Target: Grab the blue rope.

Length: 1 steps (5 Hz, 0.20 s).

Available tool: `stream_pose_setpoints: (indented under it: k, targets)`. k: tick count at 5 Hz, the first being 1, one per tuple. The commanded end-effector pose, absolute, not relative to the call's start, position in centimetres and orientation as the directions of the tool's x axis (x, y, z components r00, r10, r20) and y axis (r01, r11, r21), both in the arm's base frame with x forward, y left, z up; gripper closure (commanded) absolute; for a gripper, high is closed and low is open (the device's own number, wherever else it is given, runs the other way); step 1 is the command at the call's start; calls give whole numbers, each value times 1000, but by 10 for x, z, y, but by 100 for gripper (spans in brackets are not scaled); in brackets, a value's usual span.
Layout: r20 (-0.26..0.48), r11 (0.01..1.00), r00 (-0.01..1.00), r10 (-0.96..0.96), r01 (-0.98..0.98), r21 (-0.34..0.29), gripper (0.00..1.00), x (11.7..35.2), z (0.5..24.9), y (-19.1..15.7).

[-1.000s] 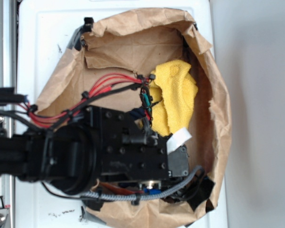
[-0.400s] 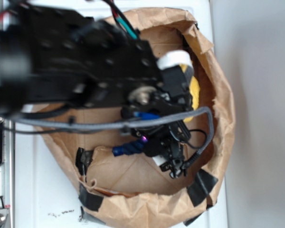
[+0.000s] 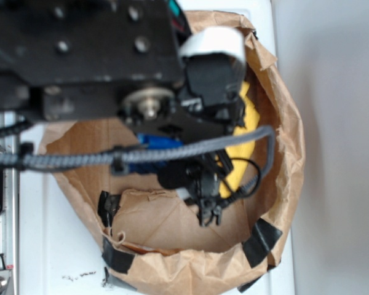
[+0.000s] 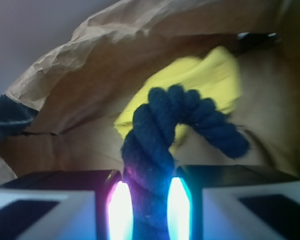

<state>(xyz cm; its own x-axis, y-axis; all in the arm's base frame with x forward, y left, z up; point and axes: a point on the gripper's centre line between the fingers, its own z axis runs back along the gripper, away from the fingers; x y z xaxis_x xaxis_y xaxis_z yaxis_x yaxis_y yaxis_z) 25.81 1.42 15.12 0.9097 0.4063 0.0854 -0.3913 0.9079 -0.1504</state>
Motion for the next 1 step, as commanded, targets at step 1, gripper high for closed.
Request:
stream_pose_setpoints:
  k: [1]
  targets:
    - [151, 918, 908, 391, -371, -141, 100, 247, 194, 20]
